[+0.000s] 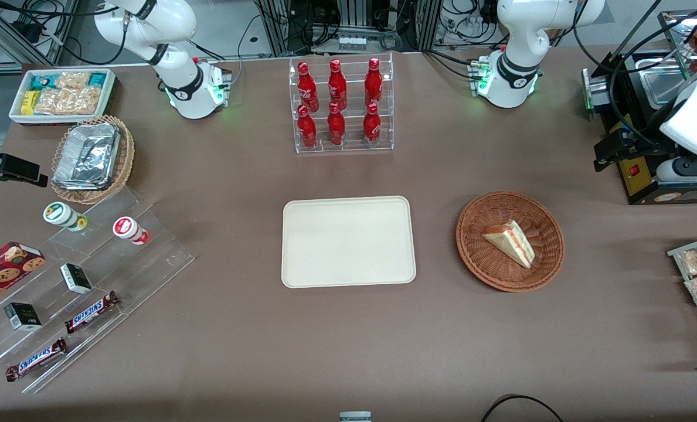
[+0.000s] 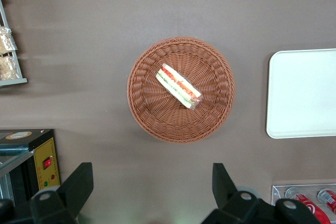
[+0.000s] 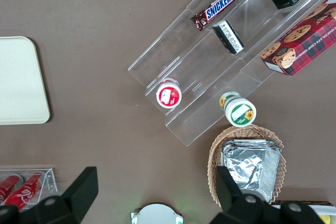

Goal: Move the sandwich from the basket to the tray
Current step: 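Move the left gripper over the sandwich in the wicker basket and lower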

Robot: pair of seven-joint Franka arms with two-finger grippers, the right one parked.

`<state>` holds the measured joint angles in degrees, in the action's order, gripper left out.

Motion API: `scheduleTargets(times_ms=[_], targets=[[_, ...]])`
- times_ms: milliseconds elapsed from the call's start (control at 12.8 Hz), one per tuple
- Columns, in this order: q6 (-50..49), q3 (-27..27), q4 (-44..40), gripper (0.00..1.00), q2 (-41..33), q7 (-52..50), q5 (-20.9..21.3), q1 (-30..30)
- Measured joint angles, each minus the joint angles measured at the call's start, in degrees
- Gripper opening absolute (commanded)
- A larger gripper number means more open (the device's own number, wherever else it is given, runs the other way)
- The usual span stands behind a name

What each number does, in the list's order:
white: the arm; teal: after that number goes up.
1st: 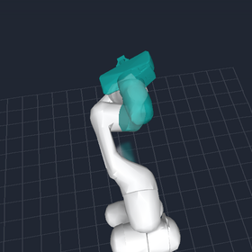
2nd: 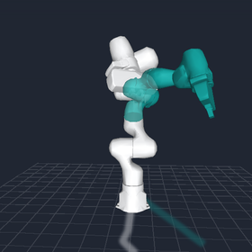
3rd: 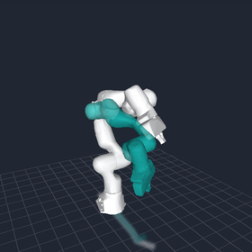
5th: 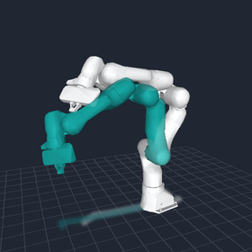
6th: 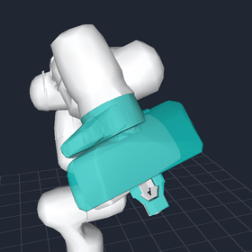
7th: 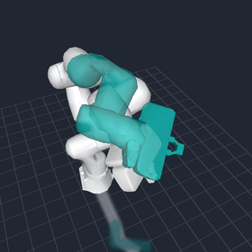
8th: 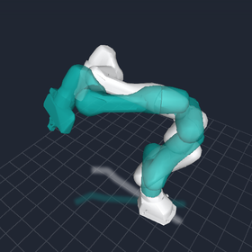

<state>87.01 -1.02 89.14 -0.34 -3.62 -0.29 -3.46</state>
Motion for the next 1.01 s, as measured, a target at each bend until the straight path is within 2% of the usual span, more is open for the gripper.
scheduleTargets(times_ms=[390,624,1014], targets=[[-0.23,-0.02,0.24,1.0,0.3,0.0,-0.01,0.02],[0.85,-0.02,1.15,1.0,3.42,-0.29,-0.01,0.01],[13.24,-0.17,7.77,1.0,8.52,-12.0,0.7,-1.59]])
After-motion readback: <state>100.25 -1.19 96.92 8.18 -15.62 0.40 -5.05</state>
